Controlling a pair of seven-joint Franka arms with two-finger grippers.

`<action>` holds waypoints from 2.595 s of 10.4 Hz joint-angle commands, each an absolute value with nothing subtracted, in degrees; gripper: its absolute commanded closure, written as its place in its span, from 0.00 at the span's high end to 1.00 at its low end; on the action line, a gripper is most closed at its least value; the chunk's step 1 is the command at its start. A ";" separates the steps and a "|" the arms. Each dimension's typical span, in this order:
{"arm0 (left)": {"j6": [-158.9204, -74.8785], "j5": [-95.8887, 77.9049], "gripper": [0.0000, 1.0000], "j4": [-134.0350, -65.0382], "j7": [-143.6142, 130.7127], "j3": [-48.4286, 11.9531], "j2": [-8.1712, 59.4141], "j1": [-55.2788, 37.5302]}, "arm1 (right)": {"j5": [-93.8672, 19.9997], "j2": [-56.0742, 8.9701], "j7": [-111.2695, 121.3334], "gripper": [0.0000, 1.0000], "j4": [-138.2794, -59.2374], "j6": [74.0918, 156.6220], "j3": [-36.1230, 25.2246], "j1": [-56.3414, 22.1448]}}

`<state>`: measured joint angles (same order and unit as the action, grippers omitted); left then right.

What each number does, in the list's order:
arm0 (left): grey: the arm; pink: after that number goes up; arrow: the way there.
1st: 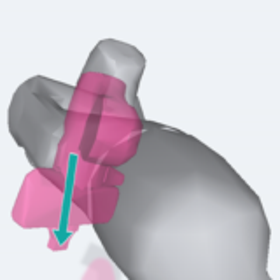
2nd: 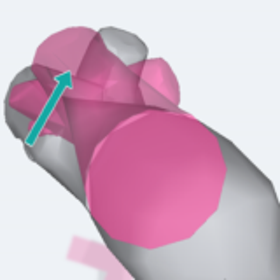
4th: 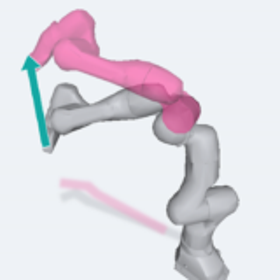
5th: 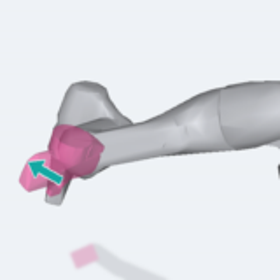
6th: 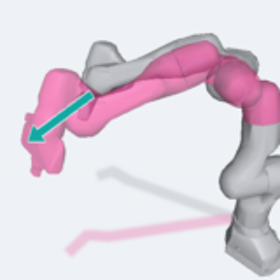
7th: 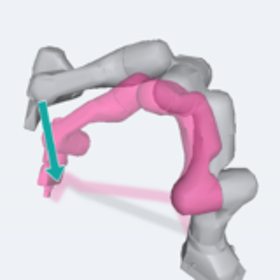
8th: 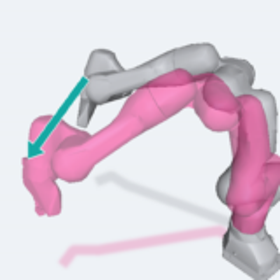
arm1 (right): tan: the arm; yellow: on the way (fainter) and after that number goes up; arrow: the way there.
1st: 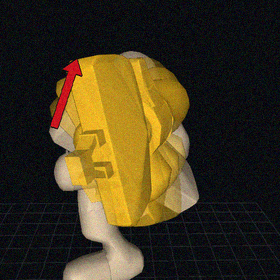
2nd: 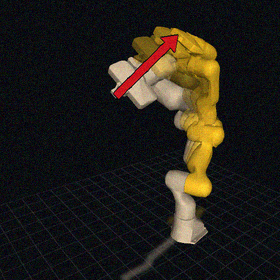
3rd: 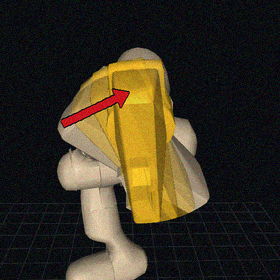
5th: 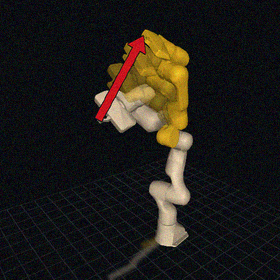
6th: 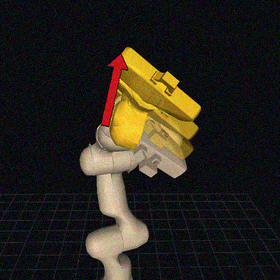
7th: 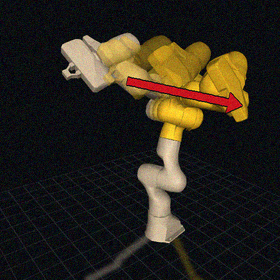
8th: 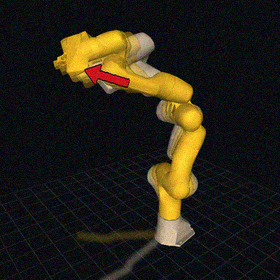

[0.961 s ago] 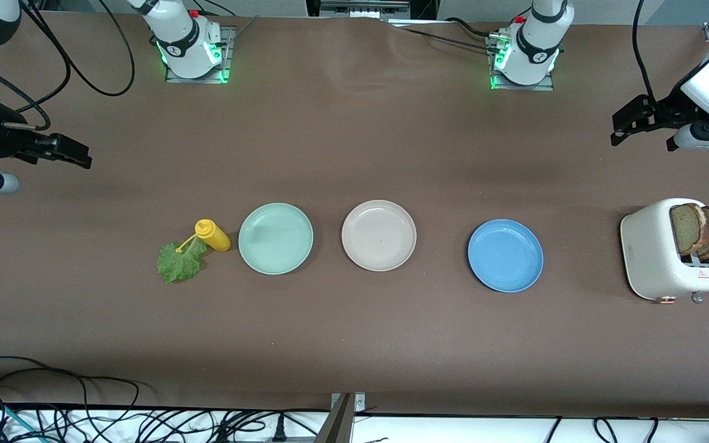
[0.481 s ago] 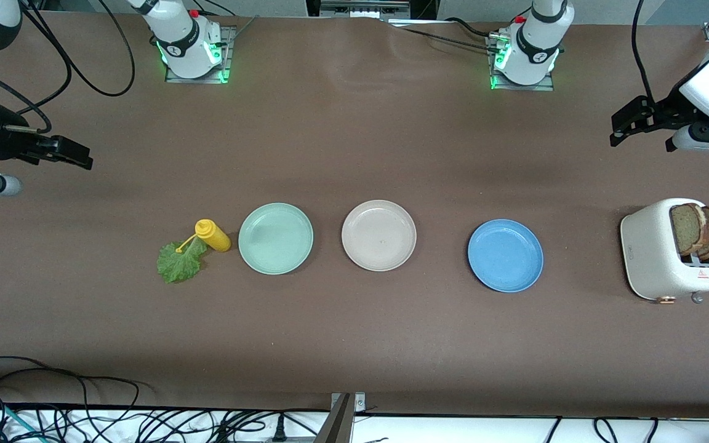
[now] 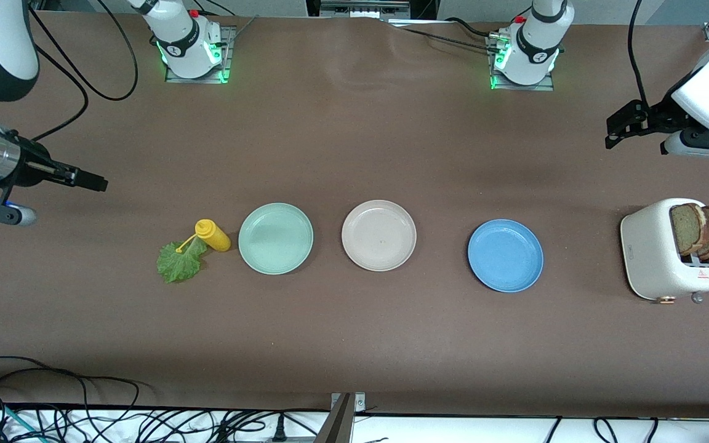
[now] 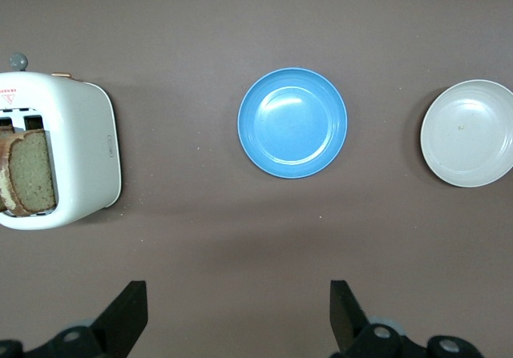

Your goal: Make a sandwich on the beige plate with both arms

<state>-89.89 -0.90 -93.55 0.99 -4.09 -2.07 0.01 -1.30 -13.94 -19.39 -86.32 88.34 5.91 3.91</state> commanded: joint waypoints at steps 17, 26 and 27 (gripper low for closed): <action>-88.95 -0.35 1.00 -88.71 1.94 -3.52 4.83 1.40 | -17.05 -37.96 -32.16 1.00 -85.78 105.20 5.80 8.00; -99.01 8.26 1.00 -83.76 19.12 -2.37 17.56 17.81 | -17.58 -43.68 -35.68 1.00 -85.52 108.81 5.89 5.36; -100.97 8.35 1.00 -83.93 20.99 -2.37 20.10 19.23 | -17.67 -44.20 -35.77 1.00 -85.43 108.81 5.89 5.27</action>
<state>-98.98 6.92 -86.26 17.18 -1.90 15.78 16.85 -16.48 -43.04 -35.09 -86.72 108.80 5.74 5.27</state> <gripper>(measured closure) 0.000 0.000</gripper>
